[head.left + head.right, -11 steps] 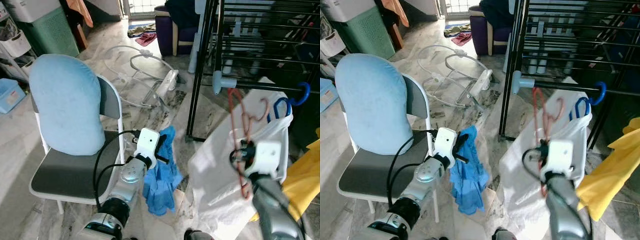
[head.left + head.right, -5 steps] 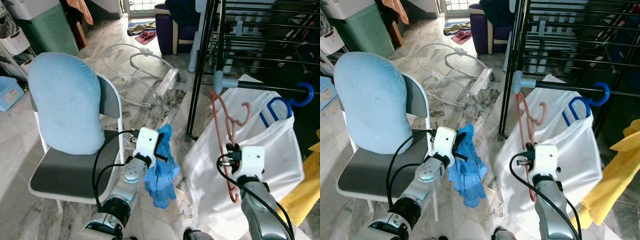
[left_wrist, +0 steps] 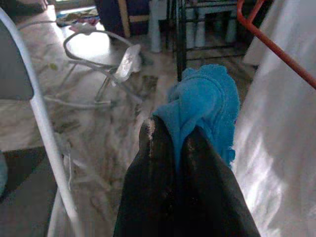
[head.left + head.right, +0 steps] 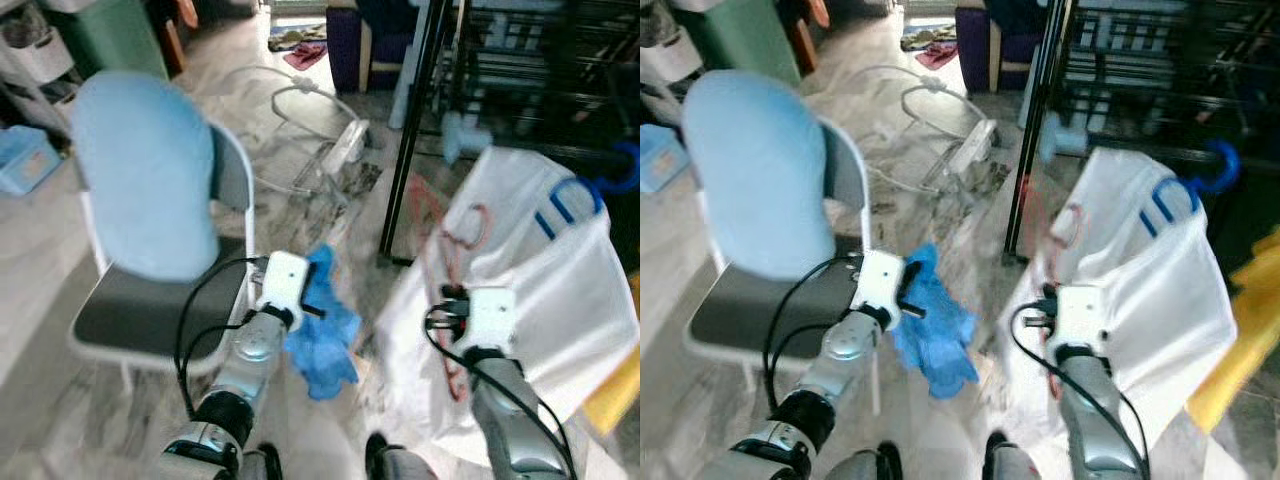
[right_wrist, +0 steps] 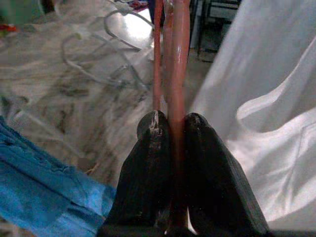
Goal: Hang hanger
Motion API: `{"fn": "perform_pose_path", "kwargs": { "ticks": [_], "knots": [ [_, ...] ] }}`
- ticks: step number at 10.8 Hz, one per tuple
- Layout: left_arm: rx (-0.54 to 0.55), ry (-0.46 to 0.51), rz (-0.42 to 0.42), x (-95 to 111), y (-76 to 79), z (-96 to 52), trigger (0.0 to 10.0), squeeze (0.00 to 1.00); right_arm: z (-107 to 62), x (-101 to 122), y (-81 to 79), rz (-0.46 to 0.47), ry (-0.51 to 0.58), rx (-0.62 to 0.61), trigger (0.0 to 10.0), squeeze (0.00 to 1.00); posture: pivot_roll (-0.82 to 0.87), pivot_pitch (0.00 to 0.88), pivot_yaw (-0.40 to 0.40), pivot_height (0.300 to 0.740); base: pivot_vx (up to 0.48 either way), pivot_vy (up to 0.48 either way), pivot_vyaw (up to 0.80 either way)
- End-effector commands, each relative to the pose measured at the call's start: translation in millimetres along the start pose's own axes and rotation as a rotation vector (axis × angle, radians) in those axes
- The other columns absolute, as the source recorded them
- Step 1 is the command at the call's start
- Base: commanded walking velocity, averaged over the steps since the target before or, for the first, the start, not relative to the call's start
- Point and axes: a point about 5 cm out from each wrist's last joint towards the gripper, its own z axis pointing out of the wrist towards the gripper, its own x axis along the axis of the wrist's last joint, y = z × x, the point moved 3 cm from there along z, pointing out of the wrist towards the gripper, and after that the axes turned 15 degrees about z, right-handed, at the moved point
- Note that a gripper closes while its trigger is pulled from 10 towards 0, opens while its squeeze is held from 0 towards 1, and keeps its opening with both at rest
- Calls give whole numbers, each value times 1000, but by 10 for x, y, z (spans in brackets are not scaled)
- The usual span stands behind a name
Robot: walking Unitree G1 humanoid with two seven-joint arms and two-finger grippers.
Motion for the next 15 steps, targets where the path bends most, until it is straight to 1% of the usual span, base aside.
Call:
{"fn": "perform_pose_path", "kwargs": {
  "ticks": [1, 2, 3, 6, 9, 15],
  "knots": [
    [-12, 3, 4, 14, 21, 5, 10000, 0, 1, -33, 2, 0, -4, -2, 10000, 0, -223, 133, 68, 740, -375, 0, 0],
    [-14, 5, 6, 14, 19, 2, 10000, 0, 1, -47, -5, 2, -7, -1, 10000, 0, -220, 135, 70, 740, 262, 0, 0],
    [-16, 5, 6, 14, 12, 2, 10000, 0, 3, -72, 12, -9, -20, -10, 10000, 0, -218, 137, 69, 740, -270, 0, 0],
    [-30, 8, -2, 13, 28, -8, 10000, 0, 13, -76, 10, -11, -24, -9, 10000, 0, -219, 150, 69, 740, -375, 0, 0],
    [-49, -16, -9, -53, 38, -37, 10000, 0, 18, -94, 42, -26, -36, -19, 10000, 0, -218, 157, 61, 740, -420, 0, 0],
    [-59, -31, 3, -93, 59, -59, 10000, 0, 9, -123, 66, -51, -54, -20, 10000, 0, -226, 165, 52, 740, -445, 0, 0]
  ]
}}
